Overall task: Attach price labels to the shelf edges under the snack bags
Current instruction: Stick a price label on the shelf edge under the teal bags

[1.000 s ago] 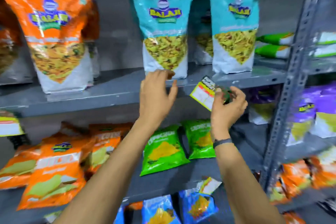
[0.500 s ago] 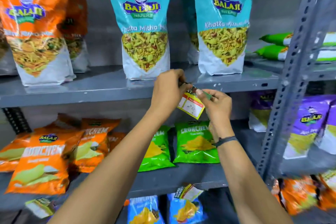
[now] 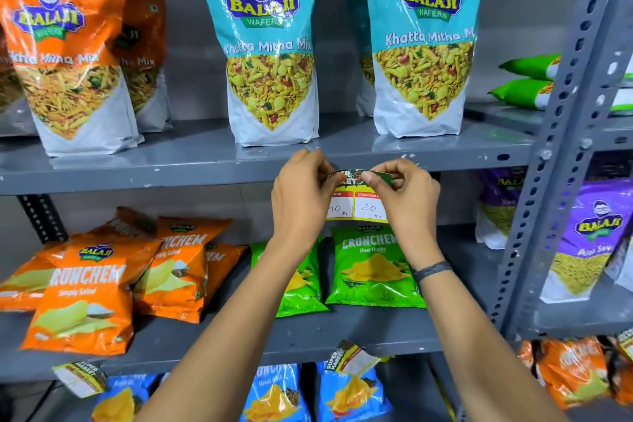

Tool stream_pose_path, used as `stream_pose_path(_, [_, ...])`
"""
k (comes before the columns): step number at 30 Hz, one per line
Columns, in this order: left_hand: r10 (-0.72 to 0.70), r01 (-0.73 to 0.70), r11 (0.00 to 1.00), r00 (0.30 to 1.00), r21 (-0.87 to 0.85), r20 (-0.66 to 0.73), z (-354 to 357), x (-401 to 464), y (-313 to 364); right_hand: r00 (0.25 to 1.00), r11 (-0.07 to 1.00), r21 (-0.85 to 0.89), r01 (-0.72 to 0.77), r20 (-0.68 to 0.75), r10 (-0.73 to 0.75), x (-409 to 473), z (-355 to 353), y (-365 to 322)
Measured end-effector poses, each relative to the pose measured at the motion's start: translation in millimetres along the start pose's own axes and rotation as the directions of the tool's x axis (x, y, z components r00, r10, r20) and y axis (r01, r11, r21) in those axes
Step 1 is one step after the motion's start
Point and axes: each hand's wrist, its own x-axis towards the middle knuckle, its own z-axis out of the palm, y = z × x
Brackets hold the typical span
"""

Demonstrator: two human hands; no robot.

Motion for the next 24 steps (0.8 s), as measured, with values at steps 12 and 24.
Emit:
stream_pose_path(12, [-0.033, 0.049, 0.981, 0.996, 0.186, -0.087, 4, 13, 17, 0.989, 0.988, -0.074, 0.139, -0.036, -0.142, 14, -1, 0])
stream_pose_path(24, [-0.22, 0.207, 0.976, 0.928, -0.073, -0.302, 40, -107, -43, 0.982, 0.976, -0.142, 0.164, -0.074, -0.176, -90, 4, 68])
